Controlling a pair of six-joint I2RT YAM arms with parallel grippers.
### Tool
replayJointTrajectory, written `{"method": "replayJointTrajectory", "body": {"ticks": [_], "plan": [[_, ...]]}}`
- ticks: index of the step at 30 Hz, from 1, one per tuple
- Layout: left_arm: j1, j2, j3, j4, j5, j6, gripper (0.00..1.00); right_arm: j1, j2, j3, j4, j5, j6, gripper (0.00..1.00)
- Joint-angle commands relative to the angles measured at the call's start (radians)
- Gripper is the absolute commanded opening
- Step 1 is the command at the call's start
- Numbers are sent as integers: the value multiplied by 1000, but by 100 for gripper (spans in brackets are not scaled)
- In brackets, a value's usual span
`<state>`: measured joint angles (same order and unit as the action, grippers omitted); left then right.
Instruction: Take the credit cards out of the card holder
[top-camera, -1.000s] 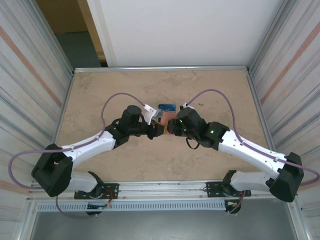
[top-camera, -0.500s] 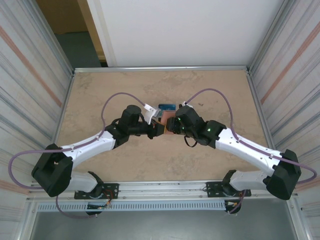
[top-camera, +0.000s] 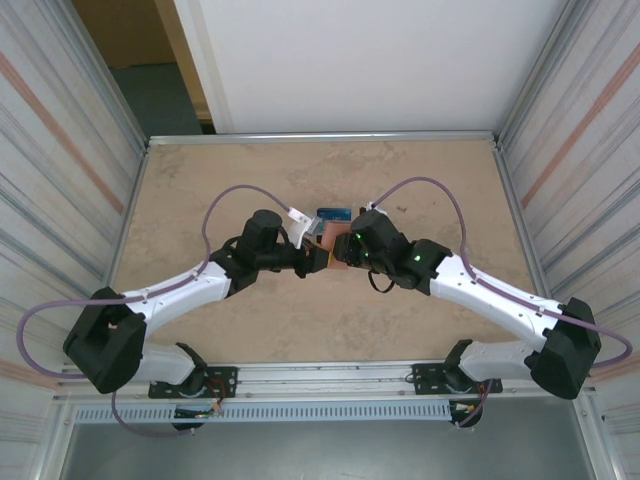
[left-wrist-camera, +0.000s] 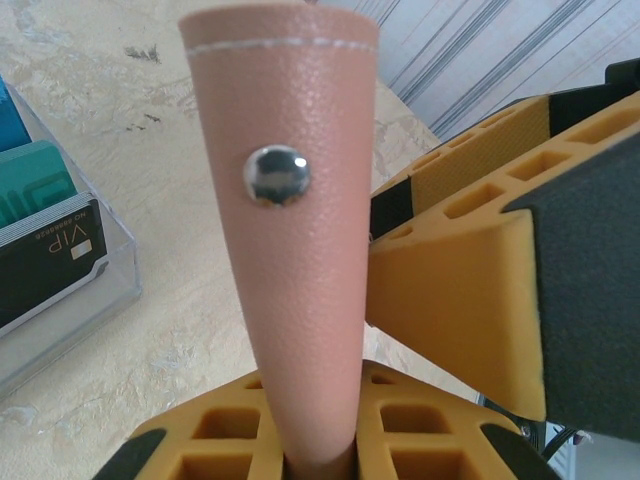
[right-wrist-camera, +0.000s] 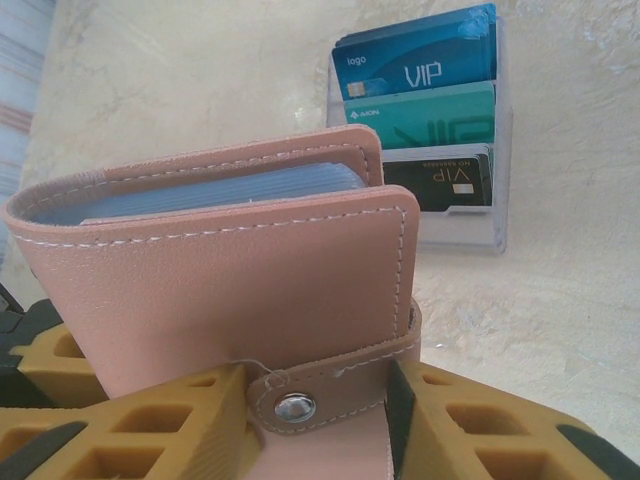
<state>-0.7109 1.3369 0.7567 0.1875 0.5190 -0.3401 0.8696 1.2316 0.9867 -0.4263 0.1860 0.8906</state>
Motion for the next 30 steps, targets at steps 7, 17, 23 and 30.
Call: {"method": "replayJointTrajectory", "body": {"ticks": [7,17,23,30], "plan": [[-7,-16,9,79,61,11,0,-17,-14,4,-26,57,21,38],[-7,-7,3,78,56,18,0,-19,-28,42,-24,30,21,41],[-7,-2,3,77,61,22,0,-18,-23,49,0,17,28,40],[-7,0,3,78,66,24,0,-29,-9,55,11,3,33,46]]}}
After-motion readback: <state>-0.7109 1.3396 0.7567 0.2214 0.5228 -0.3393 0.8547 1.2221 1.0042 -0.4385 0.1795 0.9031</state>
